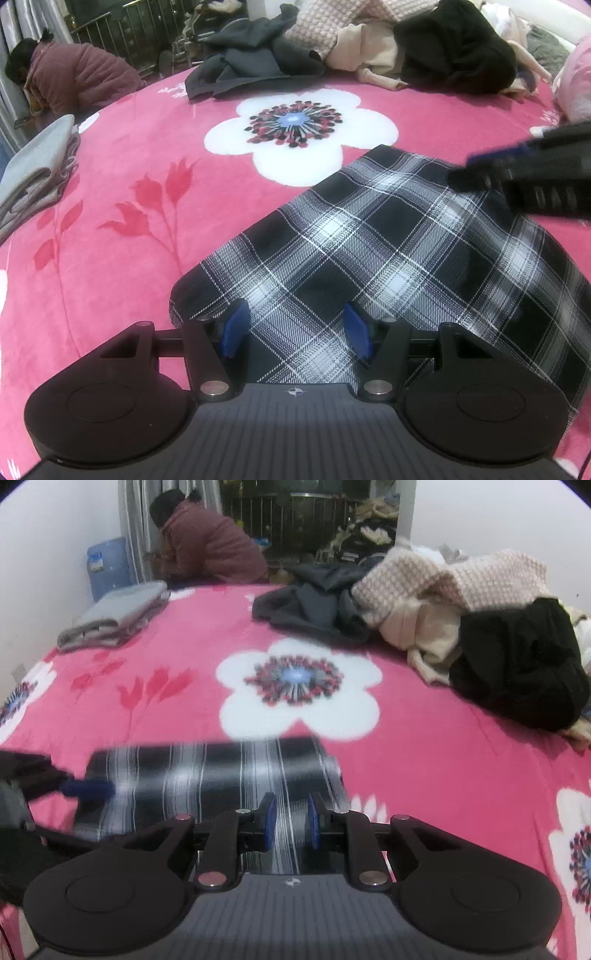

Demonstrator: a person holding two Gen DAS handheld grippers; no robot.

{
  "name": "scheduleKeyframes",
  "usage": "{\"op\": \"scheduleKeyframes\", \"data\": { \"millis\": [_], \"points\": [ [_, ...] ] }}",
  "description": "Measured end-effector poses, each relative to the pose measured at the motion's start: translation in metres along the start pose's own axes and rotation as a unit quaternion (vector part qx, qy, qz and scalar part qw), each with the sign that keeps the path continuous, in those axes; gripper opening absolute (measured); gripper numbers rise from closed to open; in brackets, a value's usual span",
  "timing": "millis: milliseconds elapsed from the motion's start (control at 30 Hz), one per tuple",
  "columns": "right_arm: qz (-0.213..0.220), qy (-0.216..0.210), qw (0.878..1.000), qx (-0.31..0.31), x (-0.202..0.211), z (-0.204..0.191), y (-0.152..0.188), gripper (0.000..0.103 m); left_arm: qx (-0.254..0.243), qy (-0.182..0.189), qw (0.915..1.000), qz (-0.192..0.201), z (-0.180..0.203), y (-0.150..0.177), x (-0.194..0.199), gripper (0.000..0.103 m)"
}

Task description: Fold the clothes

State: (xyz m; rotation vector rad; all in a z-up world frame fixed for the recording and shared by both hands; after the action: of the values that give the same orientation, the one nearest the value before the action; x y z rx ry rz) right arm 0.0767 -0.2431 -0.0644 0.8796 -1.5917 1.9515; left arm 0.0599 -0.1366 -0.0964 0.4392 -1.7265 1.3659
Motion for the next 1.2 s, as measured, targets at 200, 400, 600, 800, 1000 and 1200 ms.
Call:
{"op": "scheduleKeyframes", "data": {
  "millis": [200, 400, 600, 800, 1000, 1200],
  "points": [
    [-0.009, 0.0, 0.999, -0.032, -0.016, 0.007, 0.018, 0.02, -0.002, -0.001, 1.0, -0.001, 0.001, 0.0, 0.0, 0.058],
    [-0.003, 0.002, 1.0, -0.031, -0.014, 0.005, 0.022, 0.021, 0.009, 0.006, 0.9999, 0.005, -0.002, 0.002, 0.005, 0.058],
    [0.001, 0.009, 0.999, -0.035, -0.014, 0.003, 0.023, 0.021, 0.007, 0.041, 0.9982, 0.043, -0.006, 0.017, 0.033, 0.058],
    [0.002, 0.005, 0.999, -0.04, -0.014, 0.005, 0.023, 0.021, -0.029, 0.043, 0.9985, 0.018, 0.01, 0.036, 0.021, 0.059],
    [0.03, 0.002, 0.998, -0.048, 0.022, 0.001, 0.026, 0.021, -0.026, 0.045, 0.9986, 0.012, 0.009, 0.033, 0.017, 0.06],
    [0.006, -0.002, 1.0, -0.023, 0.023, -0.007, 0.059, 0.021, -0.025, 0.043, 0.9986, 0.018, 0.01, 0.036, 0.019, 0.06]
  ]
}}
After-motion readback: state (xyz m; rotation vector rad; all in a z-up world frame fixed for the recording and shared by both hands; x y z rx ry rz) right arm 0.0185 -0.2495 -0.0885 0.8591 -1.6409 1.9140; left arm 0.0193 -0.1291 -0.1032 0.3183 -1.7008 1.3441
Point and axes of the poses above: each gripper's, at about its wrist camera, not at the fingertips, and x roughly against the way its jaws point, z to its right, y to its underside, the point moved 1 cm from there along -x, roughly the way its jaws point, and after that the axes turned 8 degrees about x, right-handed, at the moved point
